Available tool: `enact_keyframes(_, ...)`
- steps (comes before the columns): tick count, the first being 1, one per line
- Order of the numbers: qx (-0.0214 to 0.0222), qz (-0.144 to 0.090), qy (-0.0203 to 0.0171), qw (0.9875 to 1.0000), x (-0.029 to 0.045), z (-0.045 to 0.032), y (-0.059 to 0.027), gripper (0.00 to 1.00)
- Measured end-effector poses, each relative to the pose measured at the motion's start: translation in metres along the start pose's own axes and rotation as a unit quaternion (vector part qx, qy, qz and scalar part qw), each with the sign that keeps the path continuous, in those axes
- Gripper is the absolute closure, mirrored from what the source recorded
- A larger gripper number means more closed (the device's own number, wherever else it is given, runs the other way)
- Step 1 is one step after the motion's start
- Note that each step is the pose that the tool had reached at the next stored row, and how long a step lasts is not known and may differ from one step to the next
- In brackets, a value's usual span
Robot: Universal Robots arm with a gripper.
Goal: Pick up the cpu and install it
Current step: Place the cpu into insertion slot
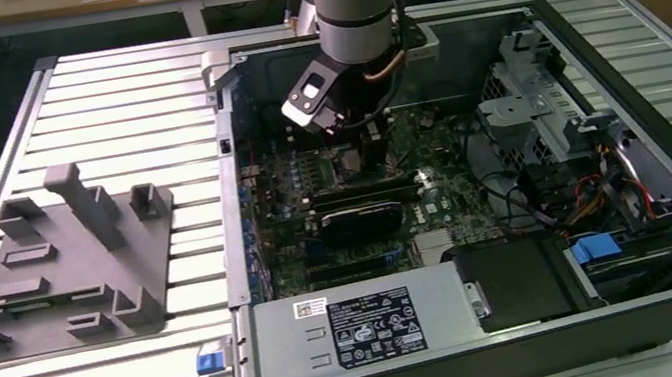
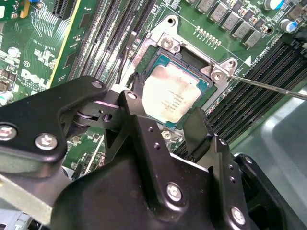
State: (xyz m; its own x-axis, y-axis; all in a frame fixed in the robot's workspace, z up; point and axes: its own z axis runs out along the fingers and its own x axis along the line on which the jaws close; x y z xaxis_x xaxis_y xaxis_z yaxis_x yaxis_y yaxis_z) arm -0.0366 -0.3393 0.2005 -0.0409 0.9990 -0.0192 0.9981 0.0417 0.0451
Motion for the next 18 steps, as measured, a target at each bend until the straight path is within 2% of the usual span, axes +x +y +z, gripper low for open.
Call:
enact_keyframes(8, 0.0000, 0.000, 0.0000, 1.0000, 0.0000, -0.0003, 0.0000, 0.42)
enact_keyframes(10, 0.0000, 0.000, 0.0000, 1.0000, 0.0000, -0.0004, 0.0000, 0.54)
enact_keyframes(11, 0.0000, 0.000, 0.0000, 1.0000, 0.0000, -0.0004, 0.0000, 0.54)
enact_keyframes(13, 0.0000, 0.000, 0.0000, 1.0000, 0.0000, -0.0005, 0.0000, 0.65)
enact_keyframes(14, 0.0000, 0.000, 0.0000, 1.0000, 0.0000, -0.0005, 0.0000, 0.65)
enact_keyframes(16, 0.0000, 0.000, 0.0000, 1.0000, 0.0000, -0.0006, 0.0000, 0.77)
enact_keyframes(17, 0.0000, 0.000, 0.0000, 1.0000, 0.0000, -0.0006, 0.0000, 0.77)
enact_keyframes(18, 0.0000, 0.000, 0.0000, 1.0000, 0.0000, -0.0007, 0.0000, 0.83)
